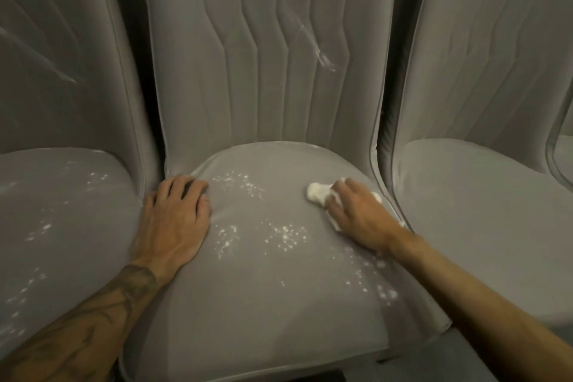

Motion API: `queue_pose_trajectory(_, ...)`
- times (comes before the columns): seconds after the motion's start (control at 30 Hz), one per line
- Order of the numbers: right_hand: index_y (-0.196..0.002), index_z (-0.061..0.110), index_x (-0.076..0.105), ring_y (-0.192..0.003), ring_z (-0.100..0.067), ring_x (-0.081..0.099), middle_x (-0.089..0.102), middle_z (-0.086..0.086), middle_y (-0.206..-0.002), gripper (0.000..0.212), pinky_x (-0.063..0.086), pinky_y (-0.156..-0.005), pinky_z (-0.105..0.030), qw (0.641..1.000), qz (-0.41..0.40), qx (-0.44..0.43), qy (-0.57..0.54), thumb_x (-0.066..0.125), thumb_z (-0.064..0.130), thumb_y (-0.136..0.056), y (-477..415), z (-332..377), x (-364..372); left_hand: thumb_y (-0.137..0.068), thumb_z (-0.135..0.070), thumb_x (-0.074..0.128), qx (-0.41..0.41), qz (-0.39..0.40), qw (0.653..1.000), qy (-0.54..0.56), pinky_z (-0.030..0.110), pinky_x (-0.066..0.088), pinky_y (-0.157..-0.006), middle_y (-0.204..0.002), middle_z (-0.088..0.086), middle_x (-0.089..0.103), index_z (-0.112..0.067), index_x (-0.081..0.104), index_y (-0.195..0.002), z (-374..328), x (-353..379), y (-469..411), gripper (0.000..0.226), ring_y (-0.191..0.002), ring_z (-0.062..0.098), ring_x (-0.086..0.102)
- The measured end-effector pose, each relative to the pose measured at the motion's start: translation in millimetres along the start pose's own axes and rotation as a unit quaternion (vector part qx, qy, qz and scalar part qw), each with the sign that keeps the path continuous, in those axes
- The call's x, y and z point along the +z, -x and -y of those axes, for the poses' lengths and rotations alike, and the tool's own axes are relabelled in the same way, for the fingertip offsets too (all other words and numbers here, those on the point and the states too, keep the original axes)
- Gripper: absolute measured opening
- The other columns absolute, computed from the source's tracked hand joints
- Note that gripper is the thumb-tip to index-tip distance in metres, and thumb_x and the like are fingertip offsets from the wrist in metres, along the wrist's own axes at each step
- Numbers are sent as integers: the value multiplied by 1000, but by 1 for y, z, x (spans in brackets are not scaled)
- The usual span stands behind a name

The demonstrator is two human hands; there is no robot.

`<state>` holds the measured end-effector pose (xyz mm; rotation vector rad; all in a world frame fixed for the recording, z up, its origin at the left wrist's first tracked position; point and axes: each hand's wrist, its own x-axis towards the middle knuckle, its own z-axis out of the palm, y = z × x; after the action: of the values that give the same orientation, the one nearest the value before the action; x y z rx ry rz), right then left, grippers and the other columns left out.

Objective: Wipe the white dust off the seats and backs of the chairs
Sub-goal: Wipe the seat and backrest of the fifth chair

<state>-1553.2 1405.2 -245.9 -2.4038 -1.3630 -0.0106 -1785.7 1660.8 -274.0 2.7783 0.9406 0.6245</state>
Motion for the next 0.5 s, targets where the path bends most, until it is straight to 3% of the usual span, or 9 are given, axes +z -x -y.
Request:
queue_pose_trajectory(0.13, -106, 0, 57, -101, -38, 54, 58, -22, -110, 29, 38, -88, -42, 987, -48, 150, 32, 48, 28, -103, -12, -19, -11, -102, -39, 33, -1, -2, 1000, -4, 50, 42, -98, -130, -1, 57, -24, 60, -123, -1, 0, 0, 37, -123, 26, 46)
queue_pose_trajectory(0.2, -104, 4, 55, -96, -34, 52, 57, -19, -108, 26, 37, -86, -41, 990, -52, 132, 9, 47, 29, -104, -5, 3, -1, -102, -38, 34, 0, -3, 1000, -6, 50, 42, -98, -130, 0, 57, -24, 60, -124, 0, 0, 0, 37, -123, 26, 46)
queue_pose_trajectory(0.3, -98, 16, 49, -88, -23, 48, 52, -6, -101, 20, 38, -82, -37, 999, -1, 4, -37, 45, 35, -105, 25, 30, 5, -102, -38, 34, 7, -5, 1000, -6, 50, 43, -99, -129, 1, 58, -22, 61, -124, 0, -1, 1, 38, -121, 27, 47)
queue_pose_trajectory(0.37, -95, 16, 49, -88, -23, 49, 51, -3, -98, 22, 39, -83, -36, 998, 35, -45, -28, 47, 35, -105, 32, 22, -6, -102, -37, 34, 10, -8, 1000, -3, 51, 43, -99, -128, 2, 59, -21, 62, -123, 0, -2, 1, 38, -120, 28, 48)
queue_pose_trajectory(0.5, -99, 4, 55, -97, -31, 53, 56, -14, -104, 25, 40, -89, -41, 997, 7, 73, -10, 50, 28, -104, 23, -18, -29, -102, -36, 34, 12, -13, 1000, -4, 52, 43, -99, -128, 4, 59, -20, 63, -123, -3, -4, 2, 39, -120, 30, 48)
